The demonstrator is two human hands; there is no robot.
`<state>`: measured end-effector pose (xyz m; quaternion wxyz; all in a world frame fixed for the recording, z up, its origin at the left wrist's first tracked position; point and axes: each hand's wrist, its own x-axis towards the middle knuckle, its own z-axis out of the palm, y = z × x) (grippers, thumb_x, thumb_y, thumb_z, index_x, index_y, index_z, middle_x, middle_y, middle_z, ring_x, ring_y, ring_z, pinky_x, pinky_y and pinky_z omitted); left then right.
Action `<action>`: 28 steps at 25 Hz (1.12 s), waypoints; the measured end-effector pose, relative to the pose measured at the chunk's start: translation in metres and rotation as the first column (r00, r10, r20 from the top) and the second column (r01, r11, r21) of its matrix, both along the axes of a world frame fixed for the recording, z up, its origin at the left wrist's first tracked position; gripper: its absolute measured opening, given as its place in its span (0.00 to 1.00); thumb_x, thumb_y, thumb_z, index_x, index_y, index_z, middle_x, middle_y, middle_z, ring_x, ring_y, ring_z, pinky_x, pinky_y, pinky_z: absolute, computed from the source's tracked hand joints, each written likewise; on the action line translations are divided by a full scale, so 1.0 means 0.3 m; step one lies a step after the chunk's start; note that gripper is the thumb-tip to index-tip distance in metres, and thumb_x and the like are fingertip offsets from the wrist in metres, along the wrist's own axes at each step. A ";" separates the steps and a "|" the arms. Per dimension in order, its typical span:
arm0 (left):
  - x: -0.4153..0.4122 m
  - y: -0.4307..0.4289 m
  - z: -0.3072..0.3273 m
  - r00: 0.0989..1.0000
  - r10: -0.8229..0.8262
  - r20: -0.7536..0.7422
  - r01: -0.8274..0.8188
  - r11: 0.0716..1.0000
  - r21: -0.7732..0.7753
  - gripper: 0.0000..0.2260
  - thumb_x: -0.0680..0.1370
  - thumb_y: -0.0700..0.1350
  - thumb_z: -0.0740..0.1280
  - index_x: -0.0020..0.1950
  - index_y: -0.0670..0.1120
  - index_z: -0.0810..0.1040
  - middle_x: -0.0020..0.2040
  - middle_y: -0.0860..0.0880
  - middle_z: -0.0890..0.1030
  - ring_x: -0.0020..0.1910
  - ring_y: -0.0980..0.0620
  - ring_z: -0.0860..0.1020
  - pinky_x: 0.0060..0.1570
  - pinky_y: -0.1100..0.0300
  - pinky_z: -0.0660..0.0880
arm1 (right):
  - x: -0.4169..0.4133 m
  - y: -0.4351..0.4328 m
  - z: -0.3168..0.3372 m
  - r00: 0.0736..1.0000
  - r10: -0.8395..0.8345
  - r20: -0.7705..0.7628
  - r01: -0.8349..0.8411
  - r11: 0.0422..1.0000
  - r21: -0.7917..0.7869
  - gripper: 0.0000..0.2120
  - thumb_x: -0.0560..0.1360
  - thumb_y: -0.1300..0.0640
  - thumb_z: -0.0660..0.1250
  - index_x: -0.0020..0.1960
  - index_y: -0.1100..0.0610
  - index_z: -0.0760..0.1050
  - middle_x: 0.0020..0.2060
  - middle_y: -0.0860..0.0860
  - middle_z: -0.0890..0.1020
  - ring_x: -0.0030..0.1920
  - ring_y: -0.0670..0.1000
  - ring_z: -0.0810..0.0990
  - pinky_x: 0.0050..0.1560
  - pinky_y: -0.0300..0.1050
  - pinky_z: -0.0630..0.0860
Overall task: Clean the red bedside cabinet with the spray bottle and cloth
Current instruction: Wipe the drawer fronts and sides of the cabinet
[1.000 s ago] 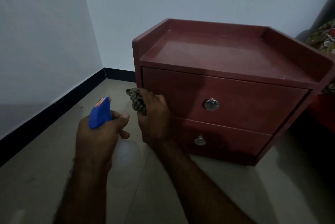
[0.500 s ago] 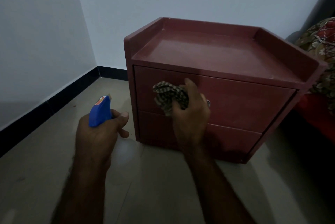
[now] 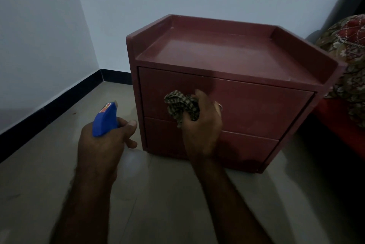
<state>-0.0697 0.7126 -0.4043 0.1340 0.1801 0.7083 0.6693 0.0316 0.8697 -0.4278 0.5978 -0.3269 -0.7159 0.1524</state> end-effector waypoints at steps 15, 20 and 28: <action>0.051 0.036 -0.002 1.000 -0.013 0.022 0.013 1.000 0.020 0.08 0.74 0.44 0.75 0.39 0.54 0.80 0.36 0.51 0.83 0.33 0.49 0.82 0.47 0.40 0.82 | 0.124 0.055 0.093 0.985 -0.020 -0.173 -0.005 0.990 -0.143 0.27 0.66 0.66 0.75 0.65 0.55 0.80 0.49 0.47 0.86 0.49 0.52 0.83 0.56 0.46 0.79; 0.077 0.056 -0.006 0.999 -0.052 0.011 0.051 0.998 0.028 0.06 0.75 0.43 0.74 0.42 0.50 0.79 0.32 0.55 0.83 0.31 0.53 0.82 0.42 0.47 0.80 | 0.280 0.157 0.118 0.911 -0.031 -0.410 -0.102 0.950 -0.297 0.28 0.68 0.65 0.79 0.66 0.56 0.78 0.47 0.45 0.86 0.47 0.43 0.84 0.49 0.45 0.83; 0.148 0.095 0.014 0.993 -0.111 -0.030 0.112 0.993 0.032 0.06 0.74 0.44 0.75 0.39 0.51 0.81 0.35 0.46 0.83 0.33 0.48 0.83 0.43 0.48 0.79 | 0.489 0.200 0.134 0.900 -0.249 -0.359 0.179 0.960 -0.217 0.27 0.68 0.63 0.77 0.65 0.51 0.78 0.48 0.38 0.83 0.50 0.41 0.83 0.58 0.43 0.80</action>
